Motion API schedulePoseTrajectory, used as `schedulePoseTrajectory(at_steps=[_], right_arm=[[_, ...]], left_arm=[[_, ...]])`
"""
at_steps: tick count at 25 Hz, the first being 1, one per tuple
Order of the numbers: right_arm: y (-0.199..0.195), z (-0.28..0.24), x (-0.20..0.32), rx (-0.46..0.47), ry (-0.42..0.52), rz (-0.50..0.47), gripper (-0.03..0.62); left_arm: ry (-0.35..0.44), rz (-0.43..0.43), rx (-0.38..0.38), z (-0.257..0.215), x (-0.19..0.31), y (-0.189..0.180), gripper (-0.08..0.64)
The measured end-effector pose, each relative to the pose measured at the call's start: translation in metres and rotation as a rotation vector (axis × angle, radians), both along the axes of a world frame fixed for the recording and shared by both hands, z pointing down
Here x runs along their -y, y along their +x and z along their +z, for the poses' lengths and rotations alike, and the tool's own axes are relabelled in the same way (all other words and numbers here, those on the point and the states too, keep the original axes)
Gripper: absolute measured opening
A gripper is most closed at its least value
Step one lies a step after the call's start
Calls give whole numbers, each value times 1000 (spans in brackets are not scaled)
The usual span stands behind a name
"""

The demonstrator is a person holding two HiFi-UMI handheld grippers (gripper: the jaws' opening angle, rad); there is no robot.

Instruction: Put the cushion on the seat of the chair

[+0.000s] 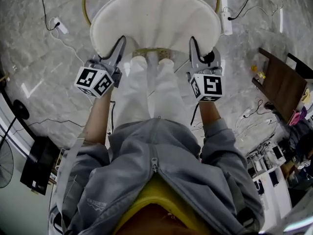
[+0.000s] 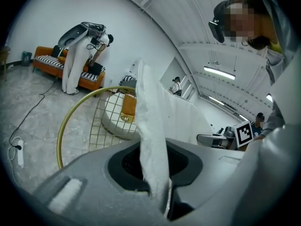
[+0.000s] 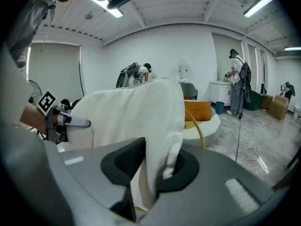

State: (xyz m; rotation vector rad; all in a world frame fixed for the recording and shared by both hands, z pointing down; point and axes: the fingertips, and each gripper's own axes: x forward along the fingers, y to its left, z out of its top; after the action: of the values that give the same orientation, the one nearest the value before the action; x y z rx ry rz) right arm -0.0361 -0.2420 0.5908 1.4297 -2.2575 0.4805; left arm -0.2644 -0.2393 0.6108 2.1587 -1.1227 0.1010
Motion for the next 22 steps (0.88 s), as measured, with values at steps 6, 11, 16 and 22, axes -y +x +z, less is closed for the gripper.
schedulePoseTrajectory(at_steps=[6,11,16,22], right_arm=[[-3,66,2,-15,-81,-29,83],[0,118,2,-18,-169,-23,83],[2,156,3,-8,-252,-11,83],[1,190,8,-15,-320,-24,84]], left_arm=[[-94,-12,16,64,-4,-3,69],[-167,1,30,114,-6,-1,69],[-229,23,41,150,-4,0,69],[-301,27,58,179,0,-2,71]])
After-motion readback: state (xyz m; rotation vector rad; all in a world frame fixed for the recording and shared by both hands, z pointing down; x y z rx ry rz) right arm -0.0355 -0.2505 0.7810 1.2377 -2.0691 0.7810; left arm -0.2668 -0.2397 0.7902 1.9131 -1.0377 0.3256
